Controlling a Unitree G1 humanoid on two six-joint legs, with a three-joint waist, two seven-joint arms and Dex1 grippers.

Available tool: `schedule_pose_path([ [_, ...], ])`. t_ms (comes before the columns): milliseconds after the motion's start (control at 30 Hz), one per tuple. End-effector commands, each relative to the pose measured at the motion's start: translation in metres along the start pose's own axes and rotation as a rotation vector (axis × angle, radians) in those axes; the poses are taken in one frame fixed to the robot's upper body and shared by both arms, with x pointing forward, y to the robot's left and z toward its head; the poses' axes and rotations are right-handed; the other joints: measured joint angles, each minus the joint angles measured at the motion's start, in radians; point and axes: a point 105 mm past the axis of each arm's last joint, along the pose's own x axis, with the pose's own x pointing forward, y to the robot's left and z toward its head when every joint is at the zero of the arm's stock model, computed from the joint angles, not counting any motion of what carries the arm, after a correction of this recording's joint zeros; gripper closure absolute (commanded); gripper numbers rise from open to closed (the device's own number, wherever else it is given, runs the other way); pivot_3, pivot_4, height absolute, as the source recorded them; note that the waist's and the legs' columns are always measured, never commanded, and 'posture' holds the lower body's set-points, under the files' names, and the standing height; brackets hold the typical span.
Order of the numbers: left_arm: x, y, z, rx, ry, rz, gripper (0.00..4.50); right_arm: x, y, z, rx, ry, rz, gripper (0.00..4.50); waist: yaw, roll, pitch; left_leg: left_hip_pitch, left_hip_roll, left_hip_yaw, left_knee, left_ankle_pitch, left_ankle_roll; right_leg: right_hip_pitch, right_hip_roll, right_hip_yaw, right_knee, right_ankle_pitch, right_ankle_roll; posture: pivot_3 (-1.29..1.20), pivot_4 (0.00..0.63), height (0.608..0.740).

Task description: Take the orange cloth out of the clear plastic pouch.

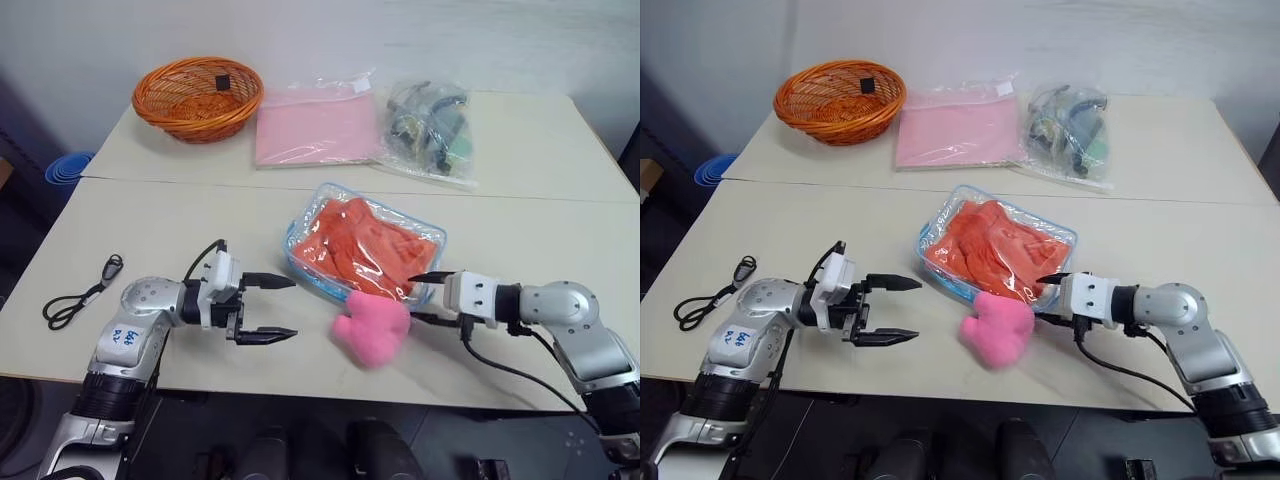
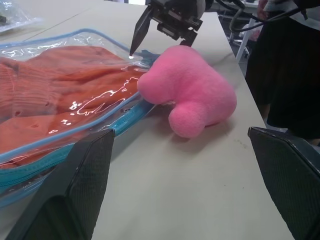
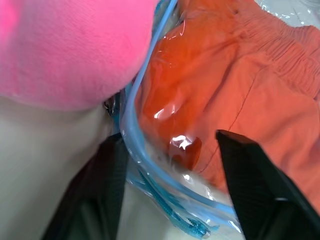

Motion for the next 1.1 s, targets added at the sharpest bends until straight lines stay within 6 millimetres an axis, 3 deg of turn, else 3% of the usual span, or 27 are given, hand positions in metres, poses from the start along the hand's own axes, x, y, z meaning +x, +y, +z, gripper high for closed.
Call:
schedule_pose_path([
  [33,0.01,0.001,0.016,0.079,-0.006,-0.015,0.0,-0.005,-0.004,-0.003,-0.022,0.009,0.004,2.99,0.0,0.0,0.0,0.0,0.0,0.0,0.0,0.0,0.0,0.0,0.0,0.0,0.0,0.0,0.0,0.0,0.15,0.74],
  [167,0.031,0.002,0.02,0.119,0.003,-0.059,0.0,-0.012,-0.012,-0.011,-0.031,0.042,-0.013,4.42,0.0,0.0,0.0,0.0,0.0,0.0,0.001,0.0,0.0,0.0,0.0,0.0,0.001,0.0,0.0,0.0,0.15,0.74],
  [467,0.12,0.019,0.014,0.19,0.045,-0.1,0.0,-0.021,-0.026,-0.022,-0.035,0.077,-0.024,4.47,0.004,0.0,0.0,-0.001,-0.001,0.001,0.004,0.0,0.0,0.0,0.001,0.0,0.002,0.0,0.0,0.0,0.15,0.74],
  [633,0.139,0.007,-0.001,0.274,0.141,-0.224,0.0,-0.02,-0.03,-0.019,-0.033,0.069,-0.03,4.47,-0.002,0.0,0.0,0.0,0.0,0.002,0.004,0.0,0.0,-0.001,0.002,0.001,0.003,0.0,0.0,0.0,0.15,0.74],
  [767,0.145,-0.001,-0.007,0.306,0.176,-0.275,0.86,-0.021,-0.031,-0.018,-0.01,0.061,-0.048,4.5,0.003,-0.001,0.0,0.0,0.0,0.002,0.006,0.001,-0.001,-0.001,0.002,0.001,0.004,0.0,0.0,0.0,0.15,0.74],
  [933,0.147,-0.007,-0.017,0.299,0.219,-0.315,2.42,-0.022,-0.03,-0.019,0.011,0.06,-0.061,4.5,0.004,-0.001,0.0,0.0,0.0,0.002,0.009,0.0,0.0,0.001,0.001,0.001,0.004,0.0,0.0,0.0,0.15,0.74],
  [1100,0.149,-0.004,-0.007,0.247,0.143,-0.275,3.95,-0.025,-0.03,-0.021,0.035,0.054,-0.081,4.5,0.004,-0.001,0.0,-0.001,0.0,0.002,0.009,0.0,0.0,0.001,0.001,0.001,0.004,0.0,0.0,0.0,0.15,0.74],
])
